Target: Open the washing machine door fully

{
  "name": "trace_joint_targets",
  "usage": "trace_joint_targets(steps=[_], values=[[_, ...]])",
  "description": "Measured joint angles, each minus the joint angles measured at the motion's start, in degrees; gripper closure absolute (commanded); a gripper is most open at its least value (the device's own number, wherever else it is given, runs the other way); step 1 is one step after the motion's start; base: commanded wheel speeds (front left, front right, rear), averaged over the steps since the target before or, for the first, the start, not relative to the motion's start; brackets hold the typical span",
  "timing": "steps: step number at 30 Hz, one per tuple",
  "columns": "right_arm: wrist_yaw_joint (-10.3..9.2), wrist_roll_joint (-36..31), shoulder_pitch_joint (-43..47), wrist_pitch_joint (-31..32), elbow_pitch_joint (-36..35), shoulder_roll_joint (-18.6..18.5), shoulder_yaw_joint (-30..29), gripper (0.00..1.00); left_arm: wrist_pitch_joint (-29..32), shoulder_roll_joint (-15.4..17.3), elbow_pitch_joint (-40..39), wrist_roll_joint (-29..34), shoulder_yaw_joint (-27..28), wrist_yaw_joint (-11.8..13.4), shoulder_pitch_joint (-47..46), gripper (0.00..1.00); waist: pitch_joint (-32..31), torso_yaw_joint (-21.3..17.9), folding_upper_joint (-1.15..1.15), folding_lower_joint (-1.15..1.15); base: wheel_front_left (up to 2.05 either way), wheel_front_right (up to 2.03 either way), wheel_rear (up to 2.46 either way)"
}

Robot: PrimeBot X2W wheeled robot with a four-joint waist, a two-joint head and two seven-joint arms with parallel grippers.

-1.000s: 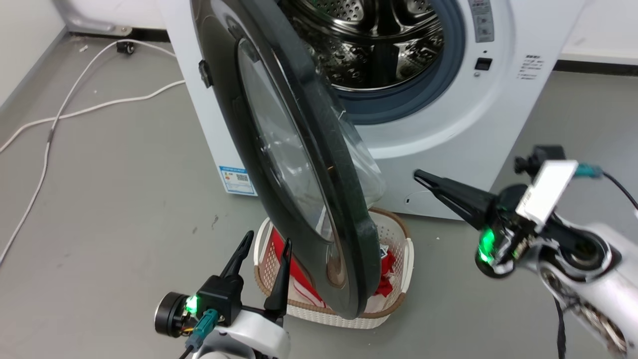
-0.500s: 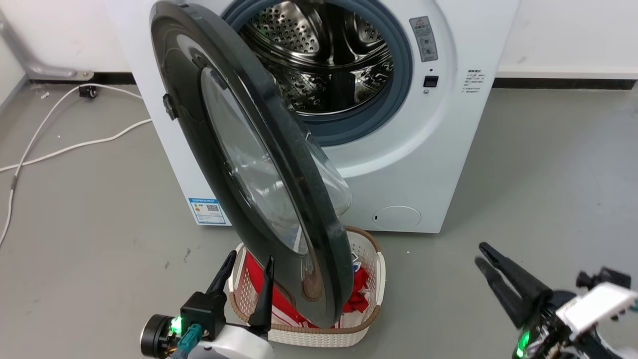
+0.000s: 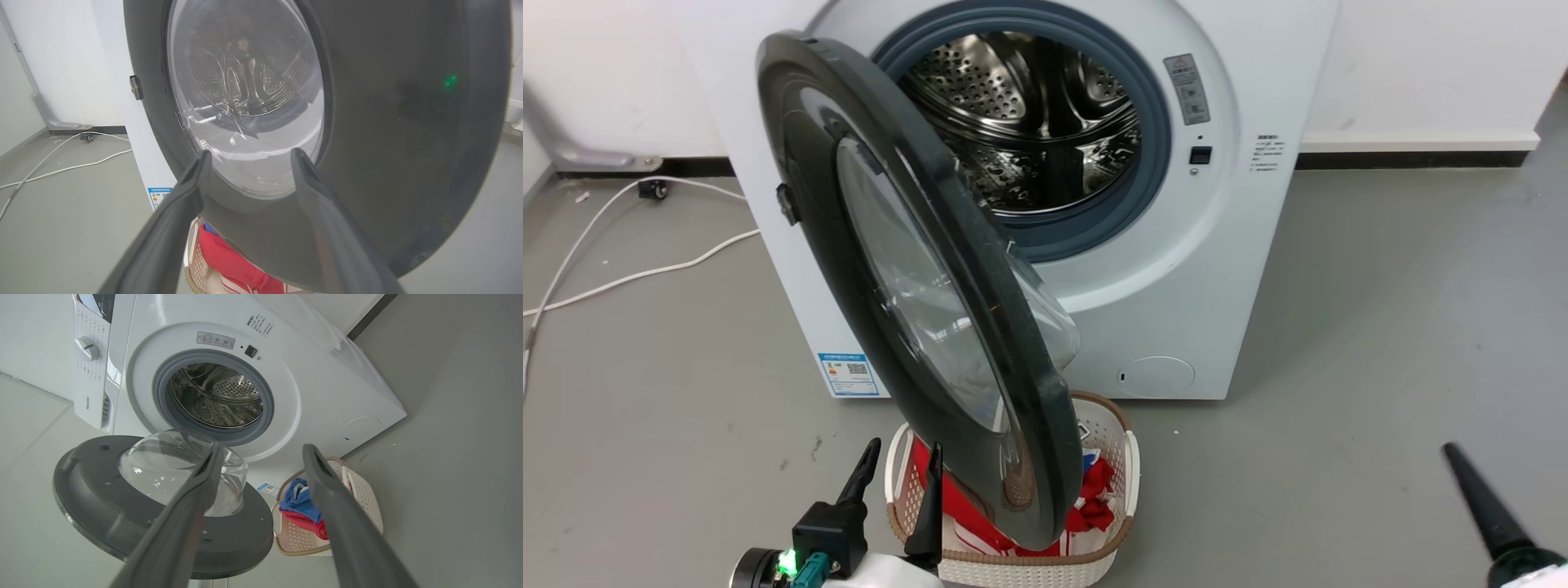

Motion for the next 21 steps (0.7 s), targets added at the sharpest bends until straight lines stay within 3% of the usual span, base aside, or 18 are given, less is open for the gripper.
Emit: trace_joint_targets(steps=[3,6,12,16,21], values=[[0.00,-15.25,0.03,-0.11,4.86,2.31,-7.57,0.00,0.00,0.00,0.14,0.00,0.44,0.05,0.16,0.00,-0.22,-0.71,0.00,0.00,0.00,0.00,0.00],[0.00,-33.05,0.49,-0.13,7.08,6.95,-15.62,0.00,0.00,0.00,0.29,0.00,0.65,0.05,0.15,0.00,-0.35,-1.28,0.00,0.00,0.00,0.00,0.00],[0.01,-60.39,3.22,3.03,1.54,19.46,-27.40,0.00,0.00,0.02,0.37,0.01,1.22,0.04,0.15,0.00,-0.69,-2.04,0.00,0.01,0.00,0.00,0.00],[0.01,-73.68,5.53,9.21,-6.49,26.80,-31.14,0.00,-0.01,0.08,0.57,0.01,1.48,0.05,0.21,0.00,-0.91,-2.47,0.00,0.00,0.00,0.00,0.00],[0.01,-83.96,8.23,13.44,-11.80,31.28,-30.60,0.00,0.00,0.16,1.02,0.08,1.49,-0.07,0.29,0.00,-0.74,-2.64,0.00,0.01,0.00,0.00,0.00]])
